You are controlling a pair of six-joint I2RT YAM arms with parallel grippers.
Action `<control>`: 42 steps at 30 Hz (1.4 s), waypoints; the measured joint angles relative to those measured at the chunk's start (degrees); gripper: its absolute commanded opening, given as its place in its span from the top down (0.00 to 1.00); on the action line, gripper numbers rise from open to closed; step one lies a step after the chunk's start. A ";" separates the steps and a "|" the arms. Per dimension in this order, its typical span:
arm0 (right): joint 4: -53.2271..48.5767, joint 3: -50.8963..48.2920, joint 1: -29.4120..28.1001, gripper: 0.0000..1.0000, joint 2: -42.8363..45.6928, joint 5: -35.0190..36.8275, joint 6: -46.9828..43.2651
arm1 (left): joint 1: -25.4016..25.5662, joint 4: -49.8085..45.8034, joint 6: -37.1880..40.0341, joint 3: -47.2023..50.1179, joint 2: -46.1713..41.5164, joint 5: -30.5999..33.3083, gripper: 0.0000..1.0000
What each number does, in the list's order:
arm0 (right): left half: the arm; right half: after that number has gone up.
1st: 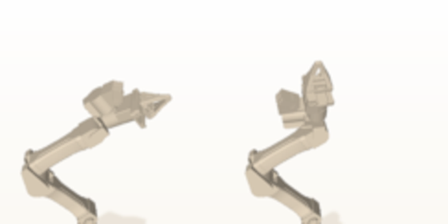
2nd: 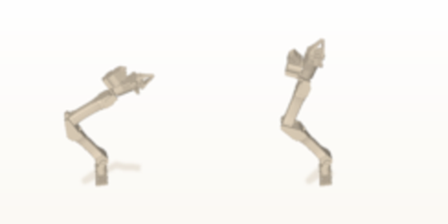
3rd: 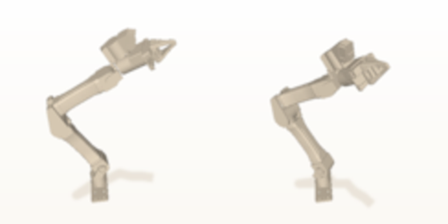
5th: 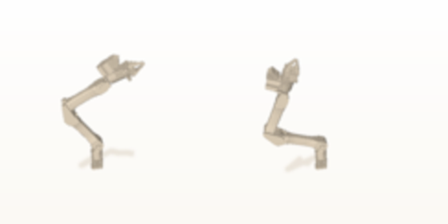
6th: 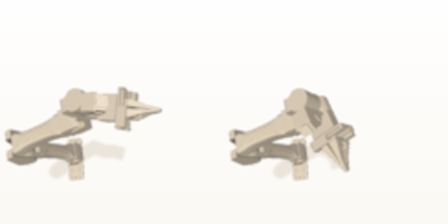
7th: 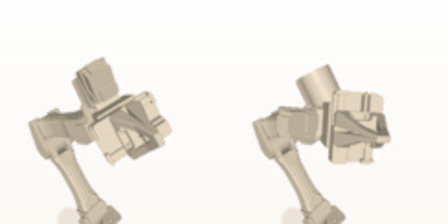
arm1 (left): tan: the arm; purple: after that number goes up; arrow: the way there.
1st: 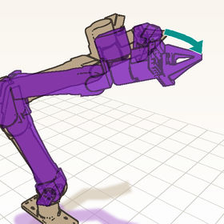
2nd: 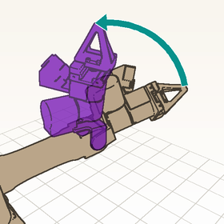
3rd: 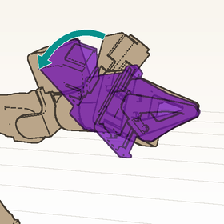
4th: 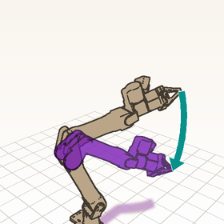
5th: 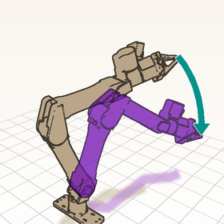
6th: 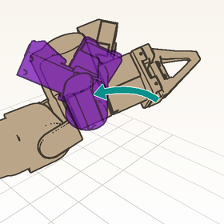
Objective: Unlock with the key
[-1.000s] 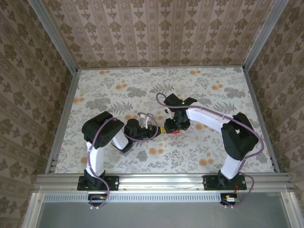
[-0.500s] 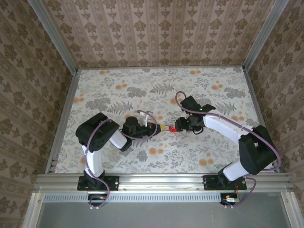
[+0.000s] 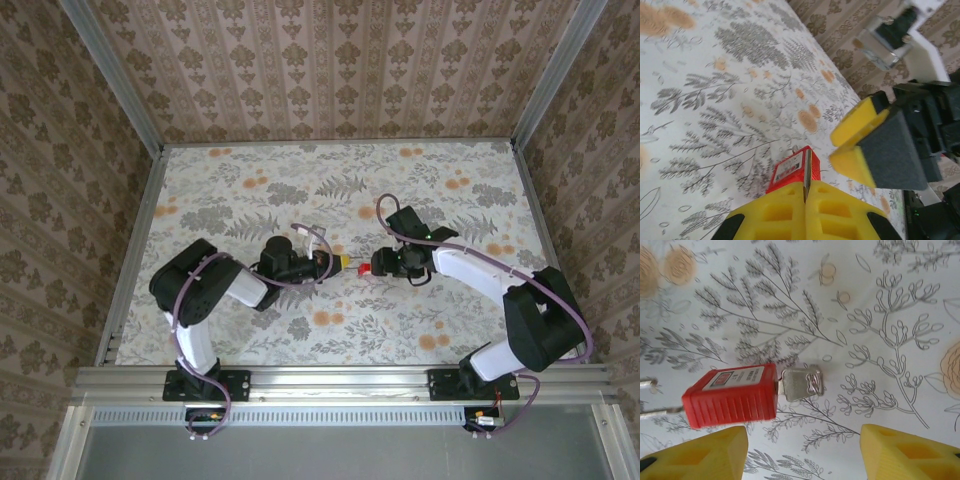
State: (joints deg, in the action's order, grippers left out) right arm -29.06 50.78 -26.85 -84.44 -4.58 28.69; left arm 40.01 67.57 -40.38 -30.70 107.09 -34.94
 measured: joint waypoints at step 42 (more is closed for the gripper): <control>1.68 2.51 -4.39 0.31 -3.19 4.81 -4.76 | -3.48 8.63 -2.51 -2.34 11.28 -1.11 0.90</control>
State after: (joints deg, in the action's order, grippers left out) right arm -27.38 53.30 -31.24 -87.64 0.23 23.92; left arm 36.53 76.20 -42.89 -33.04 118.37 -36.05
